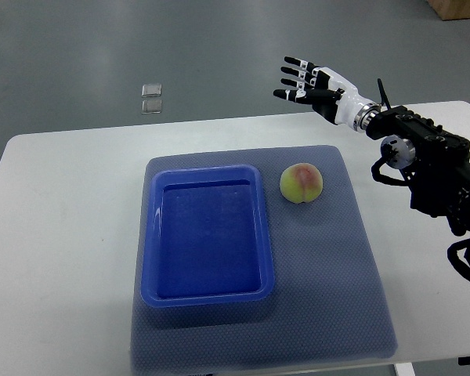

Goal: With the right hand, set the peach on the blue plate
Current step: 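Move the right hand over the peach beside the blue tray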

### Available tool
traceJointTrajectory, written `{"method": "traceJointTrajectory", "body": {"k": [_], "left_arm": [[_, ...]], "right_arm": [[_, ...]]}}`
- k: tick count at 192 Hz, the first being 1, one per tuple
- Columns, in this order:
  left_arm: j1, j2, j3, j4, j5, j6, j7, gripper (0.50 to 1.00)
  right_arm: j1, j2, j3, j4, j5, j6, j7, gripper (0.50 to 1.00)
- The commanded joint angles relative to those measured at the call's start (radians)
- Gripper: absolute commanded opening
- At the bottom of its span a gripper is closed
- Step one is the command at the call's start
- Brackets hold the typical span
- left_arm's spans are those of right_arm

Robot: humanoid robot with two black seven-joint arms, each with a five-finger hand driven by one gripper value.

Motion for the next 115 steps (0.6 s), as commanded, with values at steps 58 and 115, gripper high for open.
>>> {"method": "traceJointTrajectory", "body": {"k": [58,115], "left_arm": [[0.000,0.000,0.000,-0.001,0.000,-0.061,0.000,1.000],[0.000,0.000,0.000,-0.003,0.000,-0.066,0.000,1.000]], "right_arm": [[0.302,0.000,-0.567,0.047,-0.351,0.083,0.002,0.940],[0.506,-0.181,-0.619,0.684,-0.477,0.083,-0.067,0.940]]}}
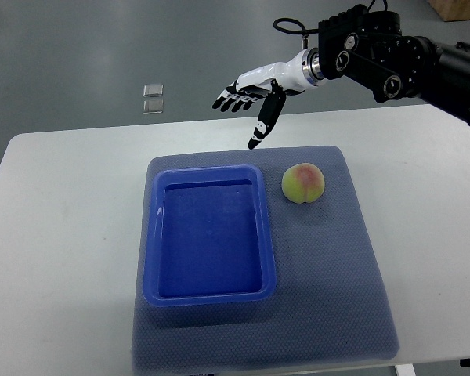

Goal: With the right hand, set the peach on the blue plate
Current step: 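Move the right hand over the peach beside the blue tray, then close the right hand fingers around the peach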

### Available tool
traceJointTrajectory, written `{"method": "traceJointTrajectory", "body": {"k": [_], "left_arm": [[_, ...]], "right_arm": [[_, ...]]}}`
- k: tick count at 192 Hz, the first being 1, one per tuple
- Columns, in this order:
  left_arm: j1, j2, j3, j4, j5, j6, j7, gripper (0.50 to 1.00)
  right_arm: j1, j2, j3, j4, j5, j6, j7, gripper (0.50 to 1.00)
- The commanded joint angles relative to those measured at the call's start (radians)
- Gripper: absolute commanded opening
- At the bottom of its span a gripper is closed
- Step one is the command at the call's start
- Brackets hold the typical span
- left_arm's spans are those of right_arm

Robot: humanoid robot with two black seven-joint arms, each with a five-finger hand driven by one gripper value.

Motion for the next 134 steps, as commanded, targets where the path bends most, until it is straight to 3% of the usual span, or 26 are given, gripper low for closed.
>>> {"method": "traceJointTrajectory", "body": {"k": [1,18,19,22,59,60,77,134], "left_arm": [[0.000,0.000,0.000,-0.001,0.000,-0.002,0.000,1.000],[0.000,0.000,0.000,-0.001,0.000,-0.002,0.000,1.000],[0.000,0.000,0.000,-0.001,0.000,-0.002,0.000,1.000],[0.000,0.000,0.000,-0.001,0.000,-0.002,0.000,1.000],[0.000,0.000,0.000,-0.001,0.000,-0.002,0.000,1.000],[0.000,0.000,0.000,-0.001,0.000,-0.002,0.000,1.000],[0.000,0.000,0.000,-0.001,0.000,-0.002,0.000,1.000],[0.000,0.000,0.000,-0.001,0.000,-0.002,0.000,1.000]], "right_arm": [[0.061,-0.097,0.004,0.259,-0.072,0.000,-0.052,0.940],[0.070,-0.109,0.004,0.305,-0.096,0.000,-0.062,0.940],[0.075,-0.123,0.003,0.350,-0.130,-0.036,-0.082,0.940],[0.076,-0.128,0.001,0.360,-0.138,-0.050,-0.090,0.940],[0.075,-0.168,-0.002,0.380,-0.144,-0.109,-0.116,0.938],[0.072,-0.171,-0.008,0.385,-0.144,-0.154,-0.130,0.938],[0.066,-0.172,-0.068,0.385,-0.144,-0.224,-0.168,0.938],[0.013,-0.198,-0.125,0.443,-0.130,-0.315,-0.194,0.938]]}}
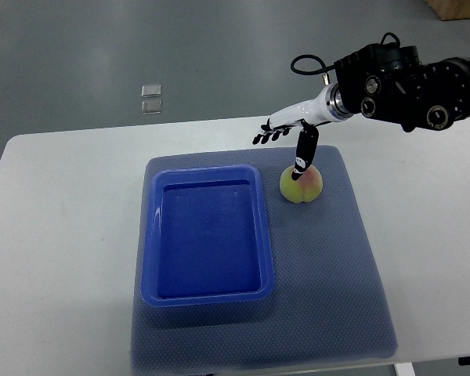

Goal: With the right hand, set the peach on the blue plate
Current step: 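Close the right hand fingers around the peach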

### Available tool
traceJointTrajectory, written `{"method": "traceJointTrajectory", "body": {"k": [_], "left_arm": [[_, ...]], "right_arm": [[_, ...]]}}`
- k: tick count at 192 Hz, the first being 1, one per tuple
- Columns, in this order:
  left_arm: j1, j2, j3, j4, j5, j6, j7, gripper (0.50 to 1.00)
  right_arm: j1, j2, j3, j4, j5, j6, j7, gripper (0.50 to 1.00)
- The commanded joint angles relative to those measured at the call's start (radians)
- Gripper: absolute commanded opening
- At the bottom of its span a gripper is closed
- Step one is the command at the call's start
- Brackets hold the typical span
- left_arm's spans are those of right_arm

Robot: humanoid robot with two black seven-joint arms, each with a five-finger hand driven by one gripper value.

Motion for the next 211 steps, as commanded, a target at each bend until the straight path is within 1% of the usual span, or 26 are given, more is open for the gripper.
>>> {"method": "traceJointTrajectory", "body": {"k": [1,17,27,28,32,54,55,71,100,101,113,125,128,137,148,155,157,158,167,168,172,199,202,211], "left_arm": [[0.000,0.000,0.000,0.000,0.000,0.000,0.000,1.000],[0.000,0.000,0.000,0.000,0.000,0.000,0.000,1.000],[0.000,0.000,0.000,0.000,0.000,0.000,0.000,1.000],[0.000,0.000,0.000,0.000,0.000,0.000,0.000,1.000],[0.000,0.000,0.000,0.000,0.000,0.000,0.000,1.000],[0.000,0.000,0.000,0.000,0.000,0.000,0.000,1.000],[0.000,0.000,0.000,0.000,0.000,0.000,0.000,1.000],[0.000,0.000,0.000,0.000,0.000,0.000,0.000,1.000],[0.000,0.000,0.000,0.000,0.000,0.000,0.000,1.000],[0.000,0.000,0.000,0.000,0.000,0.000,0.000,1.000],[0.000,0.000,0.000,0.000,0.000,0.000,0.000,1.000],[0.000,0.000,0.000,0.000,0.000,0.000,0.000,1.000],[0.000,0.000,0.000,0.000,0.000,0.000,0.000,1.000],[0.000,0.000,0.000,0.000,0.000,0.000,0.000,1.000],[0.000,0.000,0.000,0.000,0.000,0.000,0.000,1.000],[0.000,0.000,0.000,0.000,0.000,0.000,0.000,1.000],[0.000,0.000,0.000,0.000,0.000,0.000,0.000,1.000],[0.000,0.000,0.000,0.000,0.000,0.000,0.000,1.000],[0.000,0.000,0.000,0.000,0.000,0.000,0.000,1.000],[0.000,0.000,0.000,0.000,0.000,0.000,0.000,1.000],[0.000,0.000,0.000,0.000,0.000,0.000,0.000,1.000],[0.000,0.000,0.000,0.000,0.000,0.000,0.000,1.000],[0.000,0.000,0.000,0.000,0.000,0.000,0.000,1.000],[0.000,0.000,0.000,0.000,0.000,0.000,0.000,1.000]], "right_arm": [[-0.032,-0.005,-0.003,0.007,0.003,-0.039,-0.012,0.938],[-0.067,-0.007,-0.003,0.007,0.003,-0.094,-0.031,0.936],[-0.067,-0.007,-0.003,0.007,0.003,-0.094,-0.031,0.936],[-0.081,-0.008,-0.003,0.005,0.003,-0.112,-0.031,0.936],[-0.087,-0.008,-0.004,0.005,0.005,-0.118,-0.032,0.936],[-0.104,-0.008,-0.004,0.003,0.005,-0.132,-0.034,0.936],[-0.119,-0.008,-0.004,0.002,0.006,-0.149,-0.037,0.936],[-0.135,-0.008,-0.006,-0.001,0.022,-0.172,-0.037,0.938],[-0.153,-0.008,-0.006,-0.007,0.026,-0.188,-0.035,0.936],[-0.168,-0.007,-0.006,-0.012,0.026,-0.201,-0.035,0.934],[-0.187,-0.007,-0.004,-0.021,0.026,-0.224,-0.035,0.932],[-0.188,-0.005,-0.004,-0.023,0.026,-0.226,-0.034,0.932],[-0.198,-0.005,-0.004,-0.027,0.026,-0.238,-0.034,0.926],[-0.202,-0.005,-0.004,-0.029,0.026,-0.244,-0.034,0.907],[-0.207,-0.005,-0.004,-0.029,0.026,-0.253,-0.034,0.897],[-0.208,-0.005,-0.004,-0.029,0.025,-0.257,-0.032,0.854],[-0.208,-0.005,-0.004,-0.029,0.025,-0.257,-0.032,0.854],[-0.208,-0.005,-0.004,-0.029,0.025,-0.257,-0.034,0.846],[-0.208,-0.005,-0.004,-0.029,0.025,-0.257,-0.034,0.846],[-0.210,-0.005,-0.006,-0.030,0.017,-0.257,-0.032,0.826],[-0.211,-0.005,-0.006,-0.030,0.015,-0.257,-0.032,0.817],[-0.218,-0.005,-0.010,-0.030,0.011,-0.257,-0.031,0.782],[-0.219,-0.005,-0.010,-0.030,0.011,-0.257,-0.029,0.764],[-0.221,-0.005,-0.010,-0.030,0.006,-0.255,-0.028,0.729]]}}
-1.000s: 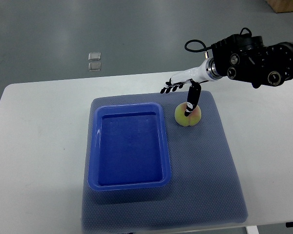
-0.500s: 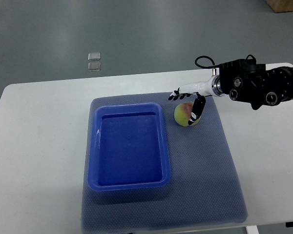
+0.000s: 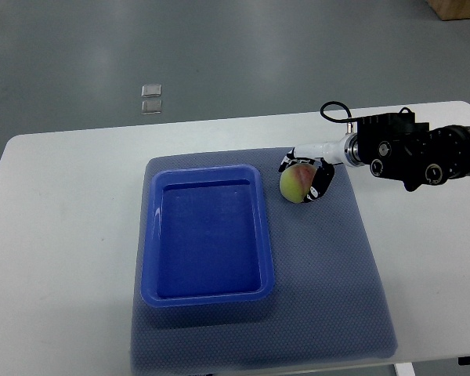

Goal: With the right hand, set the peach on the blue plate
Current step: 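Close the right hand fingers around the peach, then lift the peach with the right hand and carry it toward the tray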

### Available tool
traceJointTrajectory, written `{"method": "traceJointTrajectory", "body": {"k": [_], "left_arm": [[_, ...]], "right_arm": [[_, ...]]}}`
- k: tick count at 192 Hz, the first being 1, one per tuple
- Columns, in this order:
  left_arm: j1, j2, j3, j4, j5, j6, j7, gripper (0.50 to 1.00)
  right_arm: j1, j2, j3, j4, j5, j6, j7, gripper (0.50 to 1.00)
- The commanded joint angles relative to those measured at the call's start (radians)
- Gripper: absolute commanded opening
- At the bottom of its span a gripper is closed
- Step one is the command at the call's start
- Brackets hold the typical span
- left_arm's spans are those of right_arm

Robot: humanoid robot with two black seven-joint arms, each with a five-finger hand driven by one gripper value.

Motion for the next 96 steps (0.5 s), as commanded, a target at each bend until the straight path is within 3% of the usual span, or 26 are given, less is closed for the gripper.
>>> {"method": "traceJointTrajectory", "body": {"k": [1,43,64,65,69,96], "left_arm": [[0.000,0.000,0.000,0.000,0.000,0.000,0.000,1.000],[0.000,0.000,0.000,0.002,0.000,0.000,0.000,1.000],[0.000,0.000,0.000,0.002,0.000,0.000,0.000,1.000],[0.000,0.000,0.000,0.002,0.000,0.000,0.000,1.000],[0.000,0.000,0.000,0.002,0.000,0.000,0.000,1.000],[0.000,0.000,0.001,0.000,0.000,0.000,0.000,1.000]], "right_arm": [[-0.005,0.000,-0.001,0.000,-0.006,0.001,0.003,0.719],[-0.001,-0.009,0.004,0.002,-0.005,0.013,0.006,0.500],[0.021,-0.040,0.007,0.012,-0.005,0.039,0.006,0.500],[0.072,-0.072,0.016,0.014,-0.005,0.094,0.008,0.500],[0.093,-0.084,0.017,0.017,-0.005,0.119,0.009,0.500],[0.264,-0.192,0.031,0.093,-0.003,0.225,0.011,0.500]]}}
